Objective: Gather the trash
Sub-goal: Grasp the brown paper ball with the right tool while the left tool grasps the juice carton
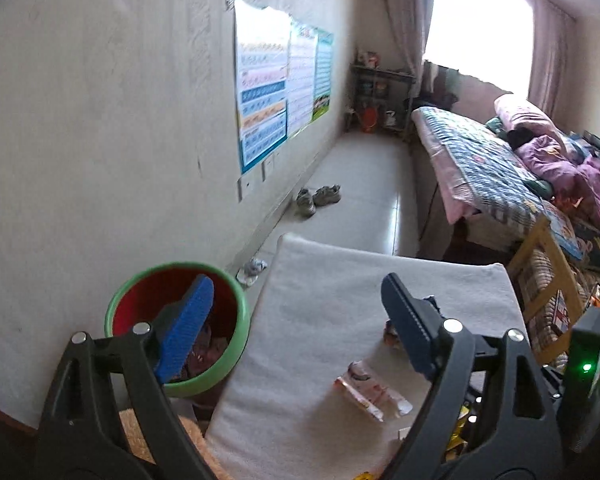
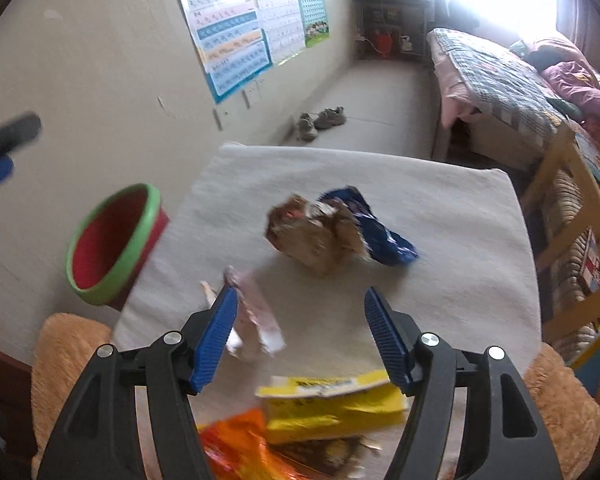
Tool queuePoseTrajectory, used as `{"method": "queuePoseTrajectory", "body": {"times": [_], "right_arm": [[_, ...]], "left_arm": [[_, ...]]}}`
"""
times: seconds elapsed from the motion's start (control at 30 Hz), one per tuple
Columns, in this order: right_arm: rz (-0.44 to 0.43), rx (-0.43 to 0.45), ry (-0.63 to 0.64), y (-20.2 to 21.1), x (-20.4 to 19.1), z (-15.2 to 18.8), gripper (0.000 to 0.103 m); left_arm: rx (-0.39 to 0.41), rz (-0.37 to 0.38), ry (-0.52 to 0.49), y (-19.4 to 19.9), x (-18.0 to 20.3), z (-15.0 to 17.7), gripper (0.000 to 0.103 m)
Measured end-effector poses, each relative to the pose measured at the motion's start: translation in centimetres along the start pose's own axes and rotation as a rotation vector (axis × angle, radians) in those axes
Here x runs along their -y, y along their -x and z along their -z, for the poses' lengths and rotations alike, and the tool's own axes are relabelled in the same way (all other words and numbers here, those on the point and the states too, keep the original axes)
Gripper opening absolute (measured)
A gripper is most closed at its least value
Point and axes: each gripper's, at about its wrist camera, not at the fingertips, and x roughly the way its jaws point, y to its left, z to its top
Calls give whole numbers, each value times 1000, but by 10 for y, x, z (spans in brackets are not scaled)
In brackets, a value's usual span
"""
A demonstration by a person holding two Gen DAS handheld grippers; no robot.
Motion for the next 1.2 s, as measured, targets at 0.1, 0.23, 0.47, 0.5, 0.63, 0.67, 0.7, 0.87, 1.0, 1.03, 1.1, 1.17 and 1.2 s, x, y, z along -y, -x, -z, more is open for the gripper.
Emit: {"method": "queuePoseTrajectory", "body": {"times": [0.1, 0.23, 0.47, 0.5, 0.63, 0.67, 0.7, 0.87, 1.0, 1.03, 1.1, 1.17, 1.2], "right_arm": [[0, 3, -20, 2, 9, 1, 65], [1, 2, -35, 4, 16, 4, 65], [6, -20, -40, -3, 19, 5, 71], [12, -23, -35, -6, 19, 4, 75], [56, -22, 15, -27, 23, -16, 76], [64, -29, 28, -34, 24, -21, 76], [73, -42, 46, -44, 25, -29, 76], [105, -116, 96, -94, 32, -51, 76], [72, -125, 46, -107, 40, -58, 76], [54, -106, 47, -104, 37, -59, 76], [51, -95, 84, -102, 27, -61, 79], [62, -101, 155, -107, 13, -60, 79], [70, -113, 187, -113, 7, -58, 79]], "left_arm": [[8, 9, -7, 6, 5, -3, 84], [12, 7, -17, 7, 12, -5, 84], [5, 9, -22, 7, 15, -7, 84], [3, 10, -22, 7, 14, -7, 84], [-32, 25, -14, -1, 12, -2, 85], [-41, 26, -12, -4, 11, -1, 85], [-55, 30, -9, -7, 10, 2, 85], [-147, 61, 40, -28, 1, 18, 85], [-232, 81, 59, -47, -7, 35, 85], [-253, 87, 73, -53, -10, 39, 85], [-297, 95, 104, -64, -13, 49, 85], [-355, 114, 132, -76, -14, 58, 85], [-367, 118, 135, -79, -14, 60, 85]]}}
